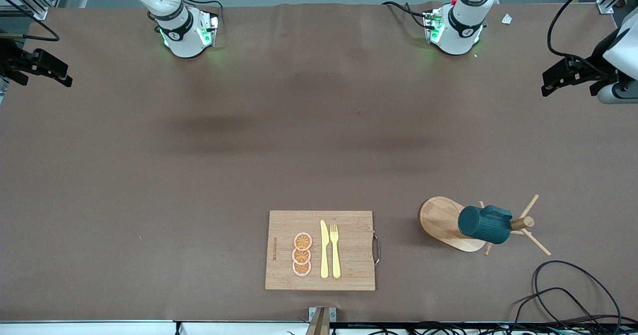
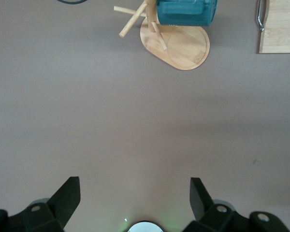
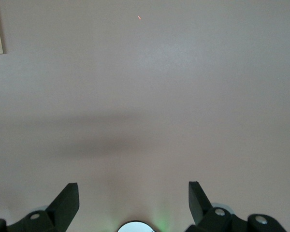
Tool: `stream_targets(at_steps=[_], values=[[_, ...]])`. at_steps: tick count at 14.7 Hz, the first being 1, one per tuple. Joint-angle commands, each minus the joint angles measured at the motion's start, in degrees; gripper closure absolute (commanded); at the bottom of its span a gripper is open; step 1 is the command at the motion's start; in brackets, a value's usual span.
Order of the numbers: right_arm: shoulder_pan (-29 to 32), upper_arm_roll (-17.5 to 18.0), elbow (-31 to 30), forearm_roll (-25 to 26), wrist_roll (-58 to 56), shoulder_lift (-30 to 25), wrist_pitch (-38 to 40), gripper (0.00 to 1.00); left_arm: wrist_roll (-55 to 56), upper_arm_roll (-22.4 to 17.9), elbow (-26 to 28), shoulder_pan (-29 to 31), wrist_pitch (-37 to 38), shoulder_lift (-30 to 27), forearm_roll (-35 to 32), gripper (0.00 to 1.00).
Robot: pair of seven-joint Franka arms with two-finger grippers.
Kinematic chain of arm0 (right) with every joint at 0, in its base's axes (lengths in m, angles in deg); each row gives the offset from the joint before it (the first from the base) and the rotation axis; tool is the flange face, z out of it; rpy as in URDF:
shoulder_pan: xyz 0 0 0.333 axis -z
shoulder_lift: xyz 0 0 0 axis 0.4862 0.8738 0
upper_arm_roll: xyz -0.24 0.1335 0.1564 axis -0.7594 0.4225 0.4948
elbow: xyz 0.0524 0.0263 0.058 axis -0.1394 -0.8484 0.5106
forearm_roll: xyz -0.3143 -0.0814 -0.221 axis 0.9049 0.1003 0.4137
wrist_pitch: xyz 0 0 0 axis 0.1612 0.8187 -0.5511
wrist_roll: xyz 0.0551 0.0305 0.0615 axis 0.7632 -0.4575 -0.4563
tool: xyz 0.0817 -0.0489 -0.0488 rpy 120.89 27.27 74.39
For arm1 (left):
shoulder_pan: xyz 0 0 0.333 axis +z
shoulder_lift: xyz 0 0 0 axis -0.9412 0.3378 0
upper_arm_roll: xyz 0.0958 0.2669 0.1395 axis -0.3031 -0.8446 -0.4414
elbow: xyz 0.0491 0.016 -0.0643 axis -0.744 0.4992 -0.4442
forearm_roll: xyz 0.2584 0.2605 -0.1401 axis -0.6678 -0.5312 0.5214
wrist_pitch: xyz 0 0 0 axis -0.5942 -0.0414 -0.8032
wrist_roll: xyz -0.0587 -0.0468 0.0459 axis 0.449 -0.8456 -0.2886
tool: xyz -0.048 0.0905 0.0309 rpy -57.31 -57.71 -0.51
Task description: Transfer cup from left to right arm and place
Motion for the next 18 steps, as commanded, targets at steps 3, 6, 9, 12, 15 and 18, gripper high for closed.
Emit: stream_targets(at_steps=[3,6,9,12,15,18], values=[[0.0,0.1,0.1,-0.1,-0.7,-0.4,0.5,0.00,-1.4,0.0,-4.2,0.7,-0.5,5.8,-0.4,0.00],[0.0,0.1,0.1,-0.1,-0.7,-0.4,0.5,0.00,0.5,-0.2,-7.0,1.3,-0.7,8.5,-0.2,0.00],[-0.2,0.2,0.1,-0.1,-0.6,-0.4,0.5,0.00,0.9,-0.2,-8.1,1.5,-1.1,10.4,-0.2,0.00],[-0.4,0.4,0.2,-0.1,-0.1,-0.4,0.5,0.00,2.4,-0.2,-8.0,1.2,-1.1,11.0,-0.3,0.00],[-0.4,0.4,0.2,-0.1,-0.1,-0.4,0.6,0.00,10.2,0.0,-7.2,1.1,-5.4,11.1,0.7,0.00],[-0.3,0.4,0.1,-0.1,-0.2,-0.4,0.8,0.00,22.4,0.0,-4.3,2.2,-10.5,10.8,6.5,0.00]])
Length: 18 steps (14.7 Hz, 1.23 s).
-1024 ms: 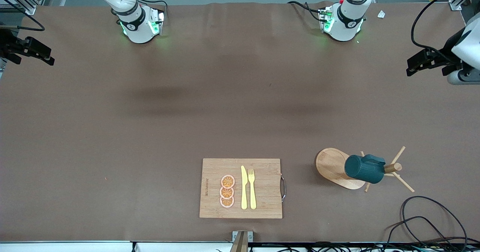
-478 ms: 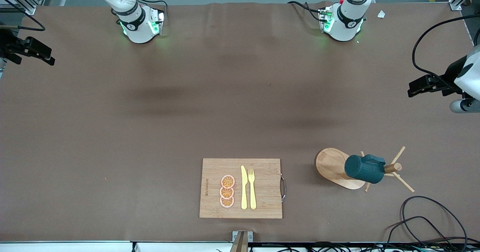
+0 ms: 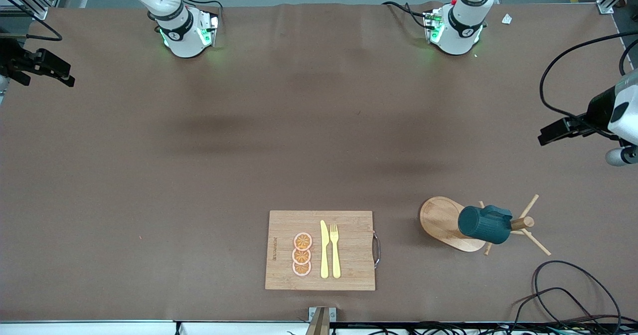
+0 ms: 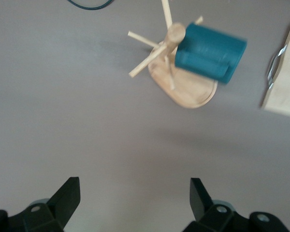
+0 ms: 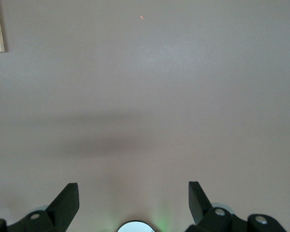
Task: Transfer cup from left to right arm and place
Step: 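Move the left gripper toward the teal mug on the wooden stand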
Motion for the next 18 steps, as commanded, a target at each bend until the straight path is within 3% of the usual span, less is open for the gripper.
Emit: stream_targets(at_steps=[1,9,12,14,18], values=[[-0.1,0.0,0.1,-0.1,-0.2,-0.4,0.7,0.00,10.3,0.0,1.4,1.1,-3.7,-0.1,4.7,0.00],[-0.2,0.0,0.1,-0.2,-0.2,-0.4,0.7,0.00,41.7,0.5,6.8,1.0,-11.0,-0.7,10.8,0.00],[-0.2,0.0,0.1,-0.2,-0.2,-0.4,0.7,0.00,48.7,0.1,9.1,1.1,-14.0,-0.9,18.3,0.00],[-0.2,0.0,0.1,-0.2,-0.2,-0.4,0.7,0.00,50.0,0.1,10.3,1.1,-15.2,-0.9,18.2,0.00],[-0.2,0.0,0.1,-0.2,-0.1,-0.4,0.7,0.00,47.8,-0.2,6.2,2.3,-15.1,2.1,18.8,0.00]])
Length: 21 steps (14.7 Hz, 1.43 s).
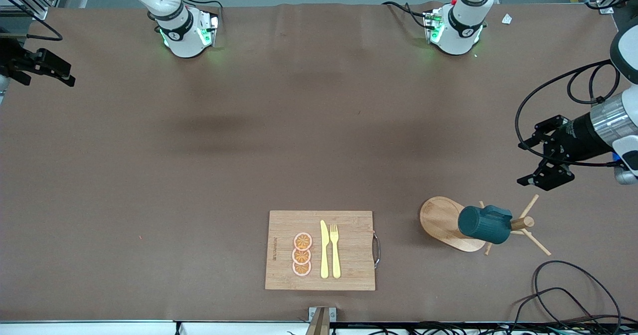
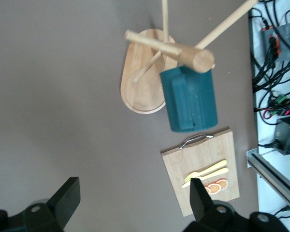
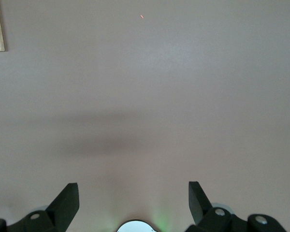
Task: Transfer cup from left to right arm and place
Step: 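Move the left gripper toward the teal mug on the wooden stand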
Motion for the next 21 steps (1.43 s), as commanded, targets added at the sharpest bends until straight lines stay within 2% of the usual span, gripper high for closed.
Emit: stream_targets(at_steps=[1,4,9,17,21], values=[[-0.2,0.0,0.1,-0.2,-0.1,-0.4,0.5,0.00,1.1,-0.1,-1.3,0.2,0.1,1.1,1.3,0.00],[-0.2,0.0,0.1,-0.2,-0.1,-0.4,0.5,0.00,2.7,-0.1,0.8,0.2,-2.0,1.0,0.6,0.00],[-0.2,0.0,0.1,-0.2,-0.1,-0.4,0.5,0.00,5.7,0.3,7.2,0.1,-11.5,0.4,0.7,0.00],[-0.2,0.0,0.1,-0.3,-0.1,-0.4,0.5,0.00,6.3,1.2,12.0,-0.8,-25.1,2.6,3.6,0.00],[-0.2,0.0,0.1,-0.3,-0.1,-0.4,0.5,0.00,5.8,2.0,12.2,-1.7,-30.6,5.4,4.0,0.00]])
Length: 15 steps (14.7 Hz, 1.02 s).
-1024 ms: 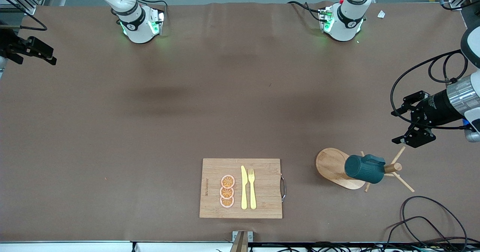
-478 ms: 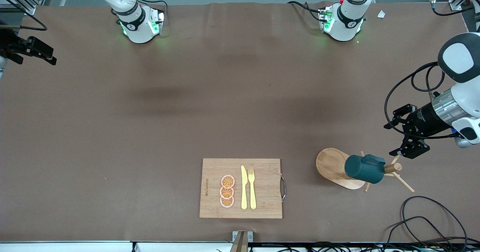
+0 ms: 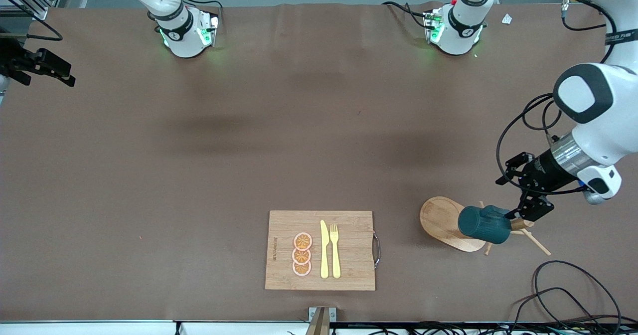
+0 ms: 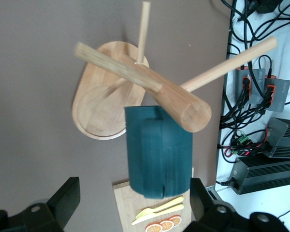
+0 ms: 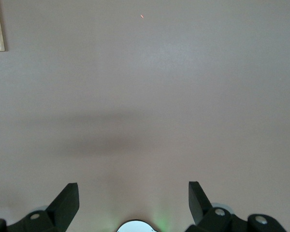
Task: Transfer cup from left to right arm and place
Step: 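Close the left gripper around the teal mug body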
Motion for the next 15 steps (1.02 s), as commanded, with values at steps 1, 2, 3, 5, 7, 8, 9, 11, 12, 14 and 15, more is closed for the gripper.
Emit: stream_targets(at_steps=[1,2,3,5,7,8,9,11,12,14,15], values=[[-0.2,0.0,0.1,-0.3,-0.1,-0.4,0.5,0.00,-0.1,0.6,0.2,-0.1,-2.8,0.9,1.0,0.00],[-0.2,0.0,0.1,-0.3,-0.1,-0.4,0.5,0.00,-0.2,0.9,0.1,0.1,-3.0,1.1,1.0,0.00],[-0.2,0.0,0.1,-0.3,-0.1,-0.4,0.5,0.00,-0.2,0.9,0.1,0.0,-3.8,1.3,1.5,0.00],[-0.2,0.1,0.1,-0.3,-0.1,-0.4,0.6,0.00,-1.7,1.2,0.1,-0.1,-5.6,2.3,4.1,0.00],[-0.2,0.1,0.1,-0.3,0.0,-0.4,0.7,0.00,-4.6,1.2,0.1,0.3,-5.8,3.7,5.4,0.00],[-0.2,0.1,0.1,-0.3,0.0,-0.4,0.9,0.00,-5.2,1.2,-0.1,0.4,-6.1,4.1,7.2,0.00],[-0.3,0.1,0.1,-0.3,0.0,-0.4,0.9,0.00,-6.3,1.2,-0.1,-0.1,-6.5,4.3,7.8,0.00],[-0.7,0.1,0.2,-0.3,0.0,-0.4,0.7,0.00,-7.2,1.2,-0.4,-0.1,-7.3,5.1,8.0,0.00],[-0.8,0.1,0.2,-0.3,0.0,-0.4,0.6,0.00,-8.3,1.2,-0.9,-0.1,-7.6,6.1,8.0,0.00],[-0.9,0.1,0.3,-0.3,0.0,-0.4,0.8,0.00,-9.3,1.2,-1.0,-0.1,-9.3,6.7,8.1,0.00],[-0.9,0.1,0.2,-0.3,0.0,-0.4,0.8,0.00,-9.3,1.3,-1.0,-0.2,-9.4,7.2,8.1,0.00]])
